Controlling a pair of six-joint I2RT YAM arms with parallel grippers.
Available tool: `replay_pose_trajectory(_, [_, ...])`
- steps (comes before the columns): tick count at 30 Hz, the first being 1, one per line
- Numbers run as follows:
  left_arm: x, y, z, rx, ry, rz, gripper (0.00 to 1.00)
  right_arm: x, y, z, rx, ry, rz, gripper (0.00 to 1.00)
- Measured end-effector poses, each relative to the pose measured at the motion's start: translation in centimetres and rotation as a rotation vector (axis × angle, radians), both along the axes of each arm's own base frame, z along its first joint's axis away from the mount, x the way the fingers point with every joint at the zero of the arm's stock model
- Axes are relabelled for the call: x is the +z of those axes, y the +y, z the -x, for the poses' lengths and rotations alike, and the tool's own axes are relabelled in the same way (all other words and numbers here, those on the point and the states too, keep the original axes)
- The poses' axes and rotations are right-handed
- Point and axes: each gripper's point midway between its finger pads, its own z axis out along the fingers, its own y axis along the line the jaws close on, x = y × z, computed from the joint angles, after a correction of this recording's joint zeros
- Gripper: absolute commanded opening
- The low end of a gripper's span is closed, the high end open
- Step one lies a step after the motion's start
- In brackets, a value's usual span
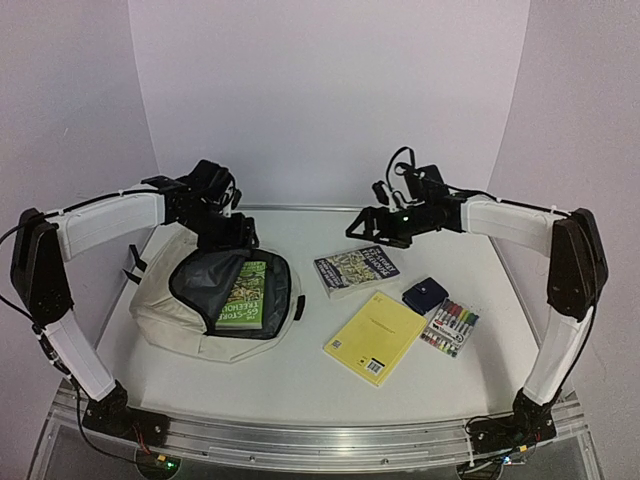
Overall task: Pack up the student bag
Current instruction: Place the book in the student bag, then pick up the book from the center of the board.
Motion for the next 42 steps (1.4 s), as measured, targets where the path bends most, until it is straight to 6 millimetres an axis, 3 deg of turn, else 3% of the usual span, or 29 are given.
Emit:
replay_pose_trajectory(2, [2.0,-2.4,0.0,-0.056,-0.046,0.045,0.78,-0.6,-3.2,-1.7,-0.058,-0.002,0.027,0.98])
replay_pose_trajectory(5, [2.9,-6.4,0.0,-0.151,-0.072,0.093,0.78,-1.7,-7.2,-3.4,-0.129,0.008,0.07,0.98])
replay_pose_trajectory(8, [1.0,-10.4,-0.5,-0.228,-0.042,0.108,0.78,-2.6,-9.3,-4.2,-0.167,0.025,0.094,0.96])
replay_pose_trajectory(11, [-2.8,-13.0,-0.7,-0.279,0.023,0.109,0.77,-4.5,-10.3,-4.9,-0.184,0.053,0.118,0.93])
replay_pose_trajectory(15, [-7.4,-14.8,-0.7,-0.303,0.122,0.129,0.77,-8.2,-10.4,-5.2,-0.179,0.122,0.149,0.91])
replay_pose_trajectory(17, [-8.6,-15.3,-0.6,-0.305,0.154,0.144,0.77,-10.0,-10.3,-5.4,-0.176,0.158,0.163,0.9])
replay_pose_trajectory(22, [-9.5,-17.0,-1.5,-0.304,0.176,0.197,0.75,-13.2,-10.1,-5.9,-0.171,0.216,0.184,0.87])
replay_pose_trajectory(26, [-10.1,-18.3,-2.7,-0.299,0.175,0.219,0.74,-14.6,-9.4,-6.4,-0.159,0.247,0.163,0.75])
replay_pose_trajectory(32, [-13.0,-18.5,-2.9,-0.282,0.224,0.203,0.69,-14.3,-8.0,-6.1,-0.127,0.301,0.075,0.6])
replay_pose_trajectory(39, [-13.5,-18.3,-3.2,-0.261,0.245,0.2,0.64,-13.0,-7.2,-5.3,-0.117,0.359,-0.014,0.37])
replay_pose_trajectory(42, [-13.5,-18.2,-3.3,-0.255,0.248,0.201,0.63,-11.8,-6.8,-4.9,-0.125,0.379,-0.073,0.36])
